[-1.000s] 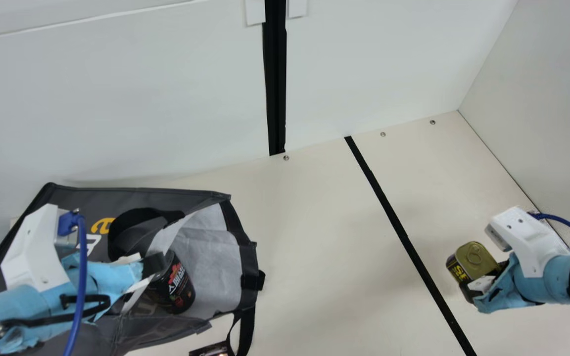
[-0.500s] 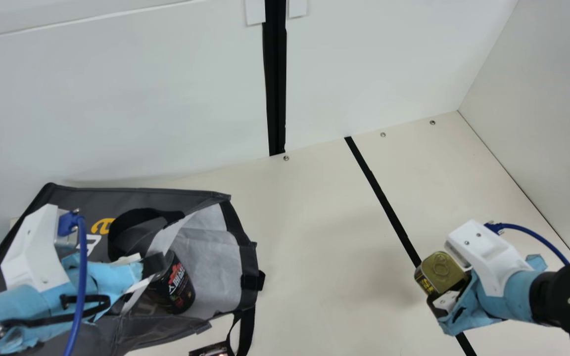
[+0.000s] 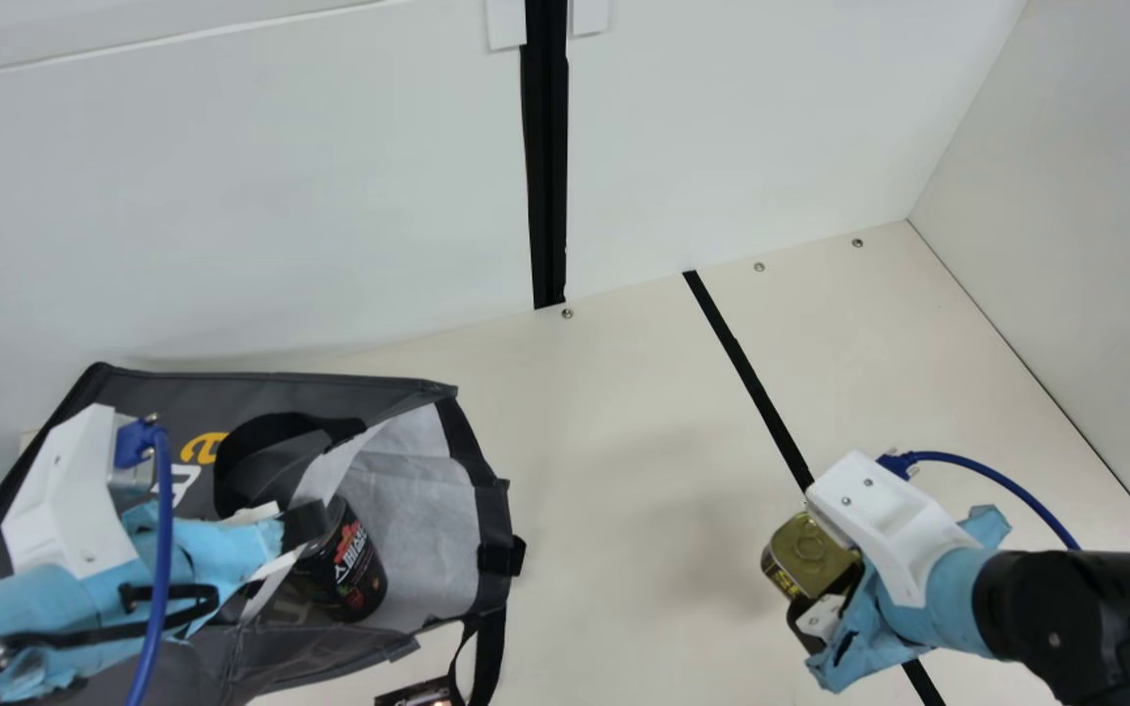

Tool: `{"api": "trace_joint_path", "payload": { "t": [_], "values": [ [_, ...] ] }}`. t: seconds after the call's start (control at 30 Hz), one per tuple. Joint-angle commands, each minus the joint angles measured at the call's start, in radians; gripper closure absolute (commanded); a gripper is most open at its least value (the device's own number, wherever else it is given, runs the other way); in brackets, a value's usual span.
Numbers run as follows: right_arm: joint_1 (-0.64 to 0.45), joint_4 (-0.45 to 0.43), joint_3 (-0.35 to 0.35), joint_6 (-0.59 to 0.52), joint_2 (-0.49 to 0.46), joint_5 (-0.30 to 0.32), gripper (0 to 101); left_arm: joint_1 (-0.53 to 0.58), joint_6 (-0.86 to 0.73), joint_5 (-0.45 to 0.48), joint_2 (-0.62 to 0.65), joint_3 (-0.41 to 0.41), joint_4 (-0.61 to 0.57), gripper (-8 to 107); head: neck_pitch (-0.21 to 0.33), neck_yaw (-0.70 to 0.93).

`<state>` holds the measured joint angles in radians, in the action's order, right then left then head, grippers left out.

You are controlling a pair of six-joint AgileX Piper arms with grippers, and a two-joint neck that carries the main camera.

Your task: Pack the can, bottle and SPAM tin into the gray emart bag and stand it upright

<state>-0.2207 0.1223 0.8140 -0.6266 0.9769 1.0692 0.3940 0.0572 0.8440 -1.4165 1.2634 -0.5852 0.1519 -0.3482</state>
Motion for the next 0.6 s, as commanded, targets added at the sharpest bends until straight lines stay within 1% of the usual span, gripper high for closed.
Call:
{"api": "trace_joint_path", "payload": {
  "t": [0.0, 0.23, 0.57],
  "values": [
    [0.065, -0.009, 0.004, 0.025, 0.0, 0.006, 101, 0.0, 0.0, 0.0, 0.0, 0.0, 0.0, 107, 0.023, -0.001],
    [0.201, -0.033, 0.021, 0.081, 0.004, 0.015, 101, 0.0, 0.0, 0.0, 0.0, 0.0, 0.0, 107, 0.023, -0.001],
    [0.36, -0.053, 0.046, 0.135, 0.035, 0.01, 101, 0.0, 0.0, 0.0, 0.0, 0.0, 0.0, 107, 0.023, -0.001]
  ]
}}
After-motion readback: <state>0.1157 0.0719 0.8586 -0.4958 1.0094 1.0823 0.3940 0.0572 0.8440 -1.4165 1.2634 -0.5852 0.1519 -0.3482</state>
